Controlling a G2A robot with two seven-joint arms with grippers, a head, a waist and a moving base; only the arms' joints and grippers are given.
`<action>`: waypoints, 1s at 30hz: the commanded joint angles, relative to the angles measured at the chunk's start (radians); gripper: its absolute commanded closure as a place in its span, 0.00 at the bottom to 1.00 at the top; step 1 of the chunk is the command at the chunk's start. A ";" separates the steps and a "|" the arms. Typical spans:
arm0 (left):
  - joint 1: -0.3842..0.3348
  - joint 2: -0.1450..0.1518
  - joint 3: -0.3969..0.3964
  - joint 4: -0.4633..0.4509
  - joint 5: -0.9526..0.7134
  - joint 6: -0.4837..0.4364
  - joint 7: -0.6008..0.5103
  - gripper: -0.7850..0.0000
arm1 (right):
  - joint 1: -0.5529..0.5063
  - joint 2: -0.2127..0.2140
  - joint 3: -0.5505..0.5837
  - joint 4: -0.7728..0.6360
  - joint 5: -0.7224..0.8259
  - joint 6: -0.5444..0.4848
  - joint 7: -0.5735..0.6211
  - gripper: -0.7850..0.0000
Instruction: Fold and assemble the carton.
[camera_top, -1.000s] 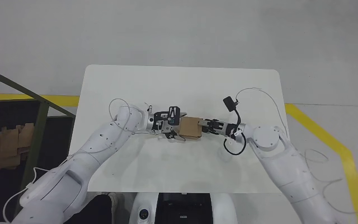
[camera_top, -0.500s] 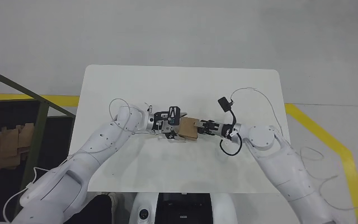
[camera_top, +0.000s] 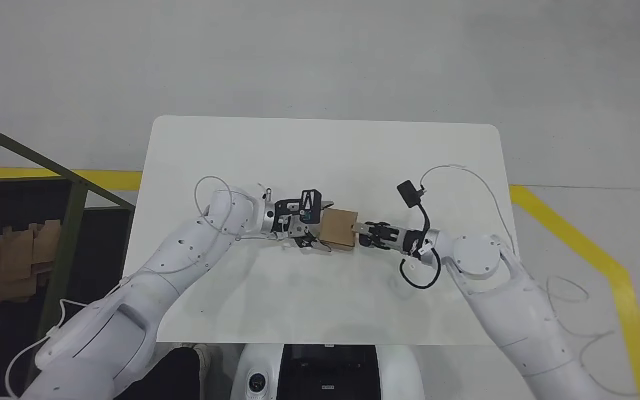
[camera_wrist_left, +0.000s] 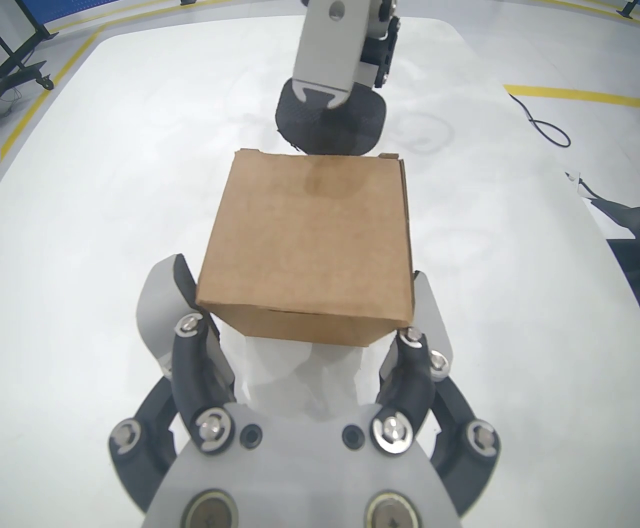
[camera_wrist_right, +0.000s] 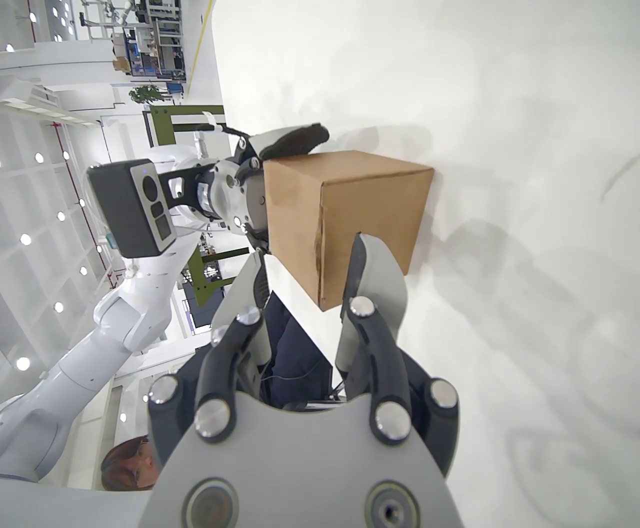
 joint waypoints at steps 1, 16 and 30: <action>0.000 0.000 0.000 -0.001 -0.001 0.000 -0.002 0.09 | -0.003 -0.001 -0.007 -0.006 -0.001 -0.001 0.000 0.62; 0.000 -0.001 0.000 -0.002 -0.002 -0.003 -0.006 0.08 | 0.006 -0.003 -0.009 0.005 0.020 -0.018 -0.006 0.55; 0.012 0.029 -0.043 0.006 -0.001 -0.070 0.113 0.00 | -0.040 0.017 0.103 -0.014 0.025 -0.151 -0.056 0.00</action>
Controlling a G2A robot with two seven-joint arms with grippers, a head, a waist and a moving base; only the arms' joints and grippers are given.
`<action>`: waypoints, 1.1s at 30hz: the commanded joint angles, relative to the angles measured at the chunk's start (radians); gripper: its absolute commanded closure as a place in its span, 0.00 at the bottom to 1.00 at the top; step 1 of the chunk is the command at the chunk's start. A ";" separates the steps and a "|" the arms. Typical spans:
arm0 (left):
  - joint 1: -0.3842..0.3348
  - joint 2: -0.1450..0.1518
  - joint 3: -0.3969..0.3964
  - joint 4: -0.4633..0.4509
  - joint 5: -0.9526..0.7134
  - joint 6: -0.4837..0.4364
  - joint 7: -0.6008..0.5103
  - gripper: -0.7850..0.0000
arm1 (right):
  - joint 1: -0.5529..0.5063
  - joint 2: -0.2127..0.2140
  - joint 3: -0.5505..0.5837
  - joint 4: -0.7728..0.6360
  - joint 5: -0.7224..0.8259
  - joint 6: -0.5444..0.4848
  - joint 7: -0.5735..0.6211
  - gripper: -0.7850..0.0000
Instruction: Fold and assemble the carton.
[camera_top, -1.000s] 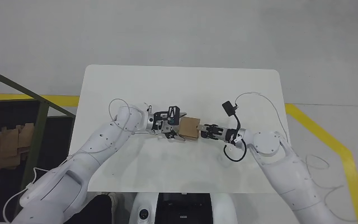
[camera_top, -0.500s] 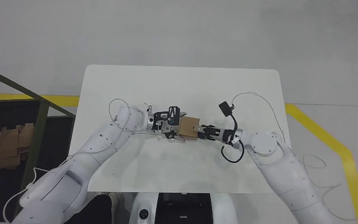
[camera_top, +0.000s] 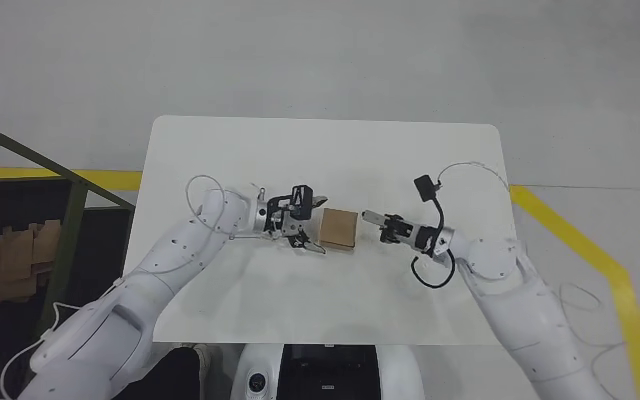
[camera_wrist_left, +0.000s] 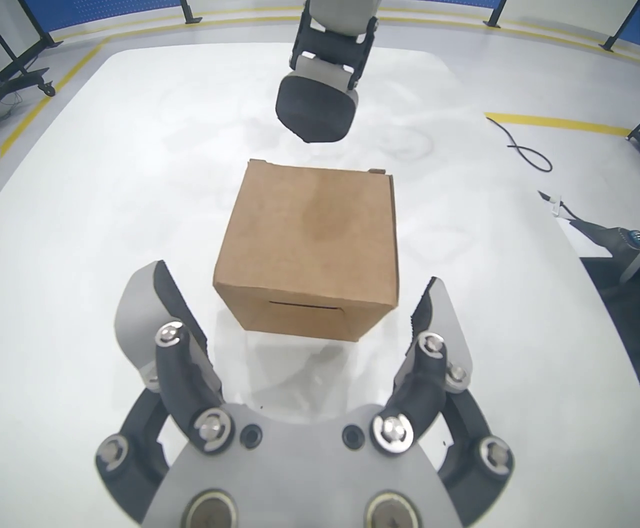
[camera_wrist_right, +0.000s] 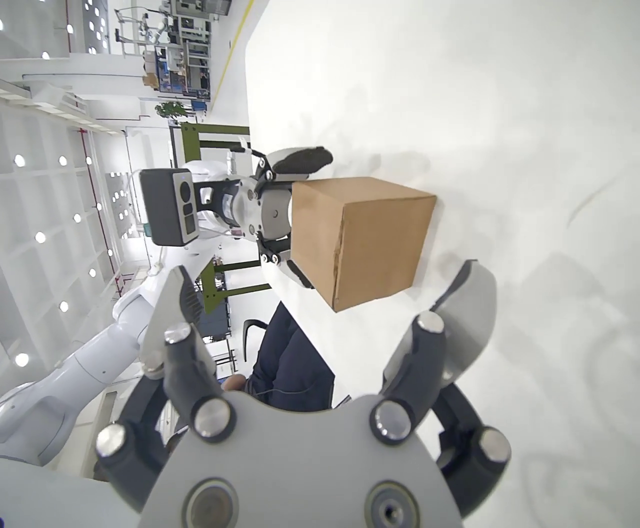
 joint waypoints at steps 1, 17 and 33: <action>0.007 0.012 -0.015 -0.010 0.008 -0.011 0.034 0.00 | 0.000 0.002 0.015 0.005 -0.007 -0.040 -0.017 0.00; 0.043 0.088 -0.162 -0.035 -0.134 0.048 0.084 0.00 | 0.114 -0.002 0.067 0.127 -0.105 -0.264 -0.181 0.00; -0.004 0.104 -0.330 -0.032 -0.406 0.078 -0.220 0.00 | 0.154 0.006 0.172 0.143 -0.305 -0.261 -0.399 0.00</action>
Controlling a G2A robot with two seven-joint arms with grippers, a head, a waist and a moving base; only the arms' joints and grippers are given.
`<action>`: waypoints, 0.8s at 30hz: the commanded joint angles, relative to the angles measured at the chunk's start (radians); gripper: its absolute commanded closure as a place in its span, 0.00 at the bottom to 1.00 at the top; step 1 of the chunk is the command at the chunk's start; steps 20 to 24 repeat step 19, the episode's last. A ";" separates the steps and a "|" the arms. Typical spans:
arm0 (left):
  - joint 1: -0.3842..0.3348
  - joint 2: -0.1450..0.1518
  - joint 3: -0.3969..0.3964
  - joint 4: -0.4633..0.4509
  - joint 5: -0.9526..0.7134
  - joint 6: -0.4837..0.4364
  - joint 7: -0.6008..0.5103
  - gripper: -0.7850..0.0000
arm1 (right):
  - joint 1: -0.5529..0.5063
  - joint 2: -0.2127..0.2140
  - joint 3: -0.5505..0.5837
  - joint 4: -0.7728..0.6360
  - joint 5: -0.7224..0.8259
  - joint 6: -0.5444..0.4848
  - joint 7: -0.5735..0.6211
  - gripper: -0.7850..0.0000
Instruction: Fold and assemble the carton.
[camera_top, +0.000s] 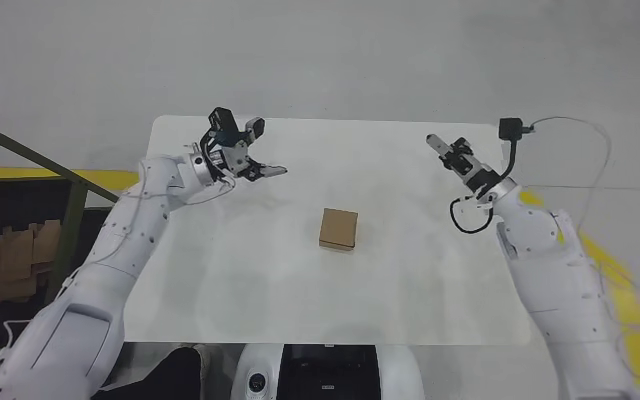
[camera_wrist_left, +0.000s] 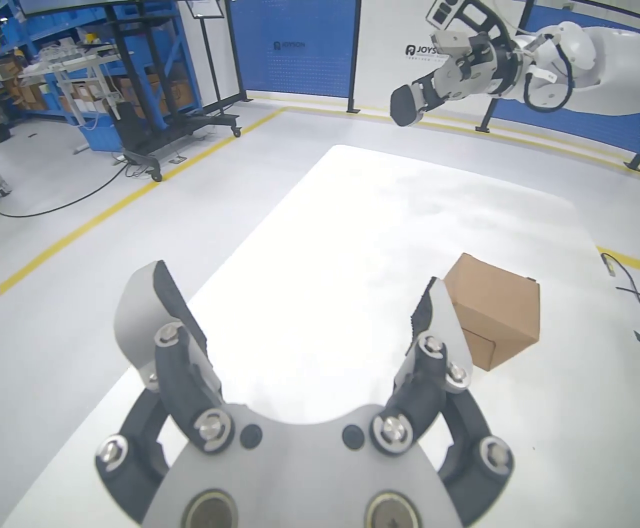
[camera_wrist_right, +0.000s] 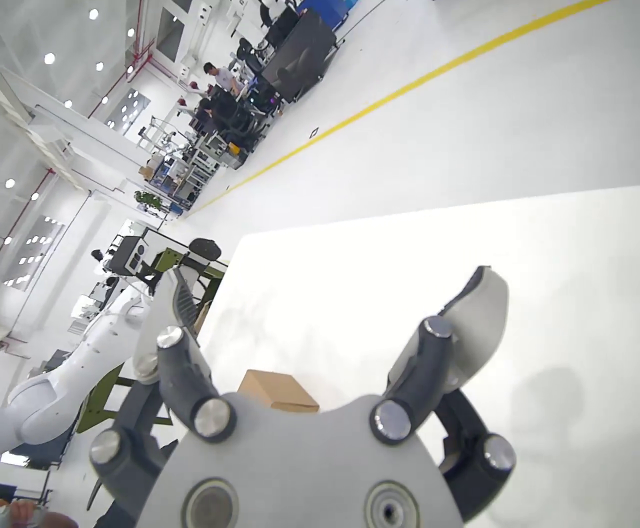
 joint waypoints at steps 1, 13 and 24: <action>0.003 0.007 -0.024 -0.020 -0.015 0.000 -0.041 0.00 | -0.003 0.003 0.022 -0.015 -0.012 0.018 -0.001 0.00; 0.036 0.031 -0.122 -0.108 -0.086 0.010 -0.180 0.00 | -0.008 0.009 0.060 -0.117 -0.109 0.111 -0.012 0.00; 0.036 0.031 -0.122 -0.108 -0.086 0.010 -0.180 0.00 | -0.008 0.009 0.060 -0.117 -0.109 0.111 -0.012 0.00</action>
